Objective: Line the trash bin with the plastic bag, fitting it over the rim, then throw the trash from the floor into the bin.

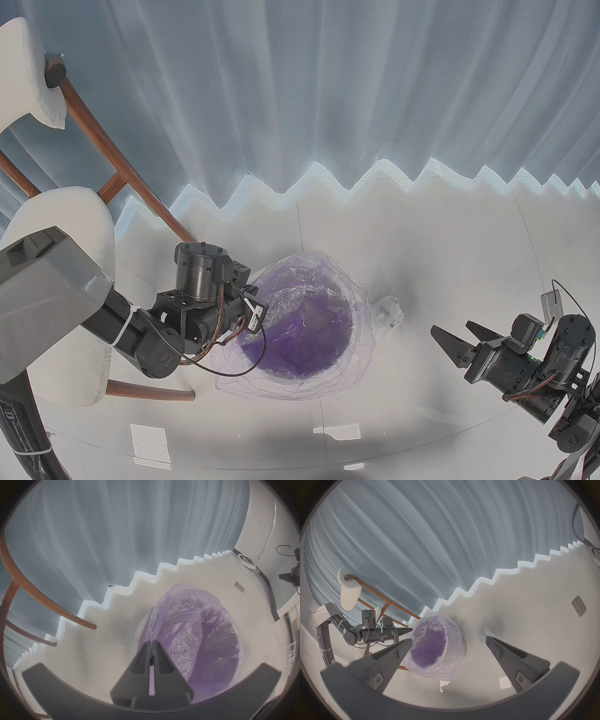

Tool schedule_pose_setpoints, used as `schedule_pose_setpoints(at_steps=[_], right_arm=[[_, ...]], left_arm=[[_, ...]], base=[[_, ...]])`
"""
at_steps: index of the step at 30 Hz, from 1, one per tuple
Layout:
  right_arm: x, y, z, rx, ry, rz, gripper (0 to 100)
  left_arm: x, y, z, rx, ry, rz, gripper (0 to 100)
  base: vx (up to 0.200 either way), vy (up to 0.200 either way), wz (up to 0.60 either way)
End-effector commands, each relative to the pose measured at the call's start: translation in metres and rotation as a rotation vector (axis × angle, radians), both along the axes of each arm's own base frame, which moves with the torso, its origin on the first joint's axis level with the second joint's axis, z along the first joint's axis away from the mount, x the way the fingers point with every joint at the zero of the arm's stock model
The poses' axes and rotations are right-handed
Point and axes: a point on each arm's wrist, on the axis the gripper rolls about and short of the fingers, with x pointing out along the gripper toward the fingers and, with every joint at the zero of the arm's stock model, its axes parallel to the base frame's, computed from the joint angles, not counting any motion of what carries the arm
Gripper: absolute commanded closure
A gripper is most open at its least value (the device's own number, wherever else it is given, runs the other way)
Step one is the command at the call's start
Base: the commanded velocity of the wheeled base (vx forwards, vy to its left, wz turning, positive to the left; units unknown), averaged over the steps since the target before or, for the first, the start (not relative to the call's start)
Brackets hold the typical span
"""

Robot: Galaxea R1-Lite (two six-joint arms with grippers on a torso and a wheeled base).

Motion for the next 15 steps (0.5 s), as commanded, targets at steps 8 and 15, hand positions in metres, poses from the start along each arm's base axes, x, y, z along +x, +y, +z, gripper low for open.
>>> schedule_pose_setpoints(at_steps=[8, 15], right_arm=[[-0.005, -0.002, 0.001, -0.001, 0.003, -0.016, 0], [-0.006, -0.003, 0.004, 0.005, -0.013, -0.018, 0]], left_arm=[[0.025, 0.02, 0.008, -0.005, -0.043, 0.109, 100], [0.038, 0.036, -0.001, 0.002, -0.031, 0.161, 100]], base=[[0.0, 0.0, 0.0], [0.0, 0.0, 0.0]])
